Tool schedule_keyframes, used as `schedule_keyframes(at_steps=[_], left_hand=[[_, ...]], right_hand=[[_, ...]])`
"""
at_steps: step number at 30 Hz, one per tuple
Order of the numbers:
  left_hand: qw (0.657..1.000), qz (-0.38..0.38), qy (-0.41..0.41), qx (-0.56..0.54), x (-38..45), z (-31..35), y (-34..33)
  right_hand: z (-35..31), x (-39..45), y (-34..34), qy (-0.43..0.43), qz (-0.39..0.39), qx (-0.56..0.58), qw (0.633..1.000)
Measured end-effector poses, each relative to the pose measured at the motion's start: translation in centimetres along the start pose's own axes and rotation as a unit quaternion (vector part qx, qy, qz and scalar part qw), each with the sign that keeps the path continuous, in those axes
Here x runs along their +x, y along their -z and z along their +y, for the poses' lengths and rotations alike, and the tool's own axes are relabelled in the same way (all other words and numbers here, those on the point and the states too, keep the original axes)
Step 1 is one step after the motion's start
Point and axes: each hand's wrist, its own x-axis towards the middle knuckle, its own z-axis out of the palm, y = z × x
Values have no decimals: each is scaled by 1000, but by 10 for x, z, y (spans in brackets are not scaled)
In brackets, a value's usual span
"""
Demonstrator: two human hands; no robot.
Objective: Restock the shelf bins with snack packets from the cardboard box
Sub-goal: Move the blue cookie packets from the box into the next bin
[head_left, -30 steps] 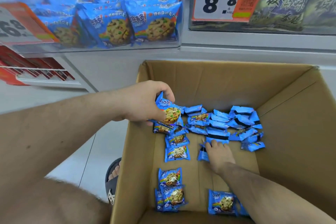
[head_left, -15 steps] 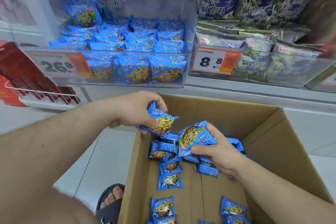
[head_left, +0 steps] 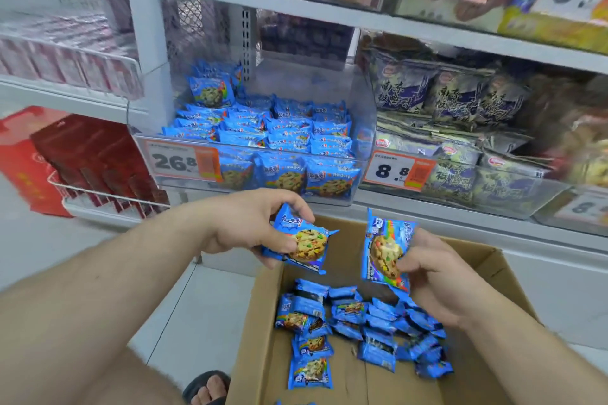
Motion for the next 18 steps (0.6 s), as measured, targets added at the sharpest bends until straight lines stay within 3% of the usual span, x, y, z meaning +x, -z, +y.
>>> schedule_keyframes(at_steps=[5, 9, 13, 18], left_hand=[[1000, -3, -19, -6, 2, 2, -5], [995, -85, -43, -35, 1, 4, -5], [978, -150, -50, -138, -5, 5, 3], [994, -55, -65, -62, -6, 8, 1]], right_hand=[[-37, 4, -31, 31, -62, -169, 983], [-52, 16, -47, 11, -110, -357, 928], [-65, 24, -59, 32, -77, -472, 877], [-72, 30, -78, 48, -59, -531, 844]])
